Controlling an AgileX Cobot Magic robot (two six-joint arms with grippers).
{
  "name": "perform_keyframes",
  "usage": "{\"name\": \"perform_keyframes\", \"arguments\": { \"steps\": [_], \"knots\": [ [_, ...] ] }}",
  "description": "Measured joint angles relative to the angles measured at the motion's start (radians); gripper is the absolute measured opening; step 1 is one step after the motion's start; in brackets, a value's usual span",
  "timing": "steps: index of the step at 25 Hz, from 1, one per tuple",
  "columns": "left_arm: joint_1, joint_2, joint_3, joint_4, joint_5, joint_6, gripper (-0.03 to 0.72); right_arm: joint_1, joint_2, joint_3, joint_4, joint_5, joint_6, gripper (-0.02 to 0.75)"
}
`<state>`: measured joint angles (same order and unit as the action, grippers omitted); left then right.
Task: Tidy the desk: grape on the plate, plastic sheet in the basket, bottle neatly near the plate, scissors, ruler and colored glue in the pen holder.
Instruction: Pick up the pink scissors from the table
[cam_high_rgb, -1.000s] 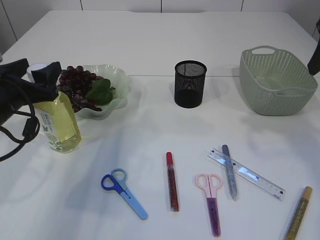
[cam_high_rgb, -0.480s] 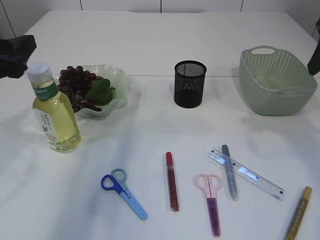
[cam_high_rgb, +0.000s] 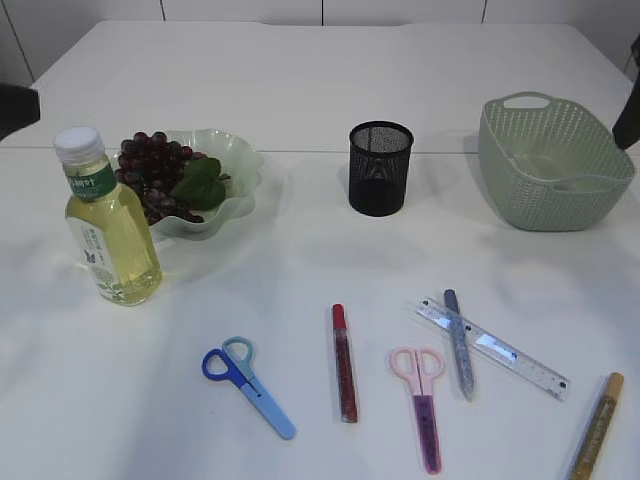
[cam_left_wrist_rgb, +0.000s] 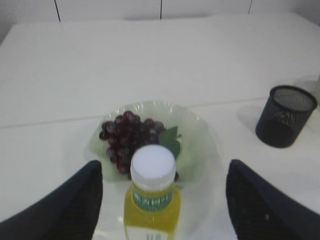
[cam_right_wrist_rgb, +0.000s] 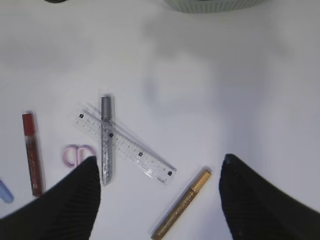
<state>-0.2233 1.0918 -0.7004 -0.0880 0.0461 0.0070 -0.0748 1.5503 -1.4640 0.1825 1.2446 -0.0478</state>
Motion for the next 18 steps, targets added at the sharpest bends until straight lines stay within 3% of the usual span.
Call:
{"name": "perform_keyframes", "arguments": {
  "steps": [9,18],
  "knots": [
    [0.0,-0.004,-0.152,-0.063,0.629,-0.027,0.559,0.0,0.0,0.0,0.077,0.0,0.0,0.575],
    [0.0,-0.006,-0.169,-0.063,1.049,-0.126,0.491,0.042,-0.007,0.086,0.078,-0.002,0.002,0.575]
  ]
}}
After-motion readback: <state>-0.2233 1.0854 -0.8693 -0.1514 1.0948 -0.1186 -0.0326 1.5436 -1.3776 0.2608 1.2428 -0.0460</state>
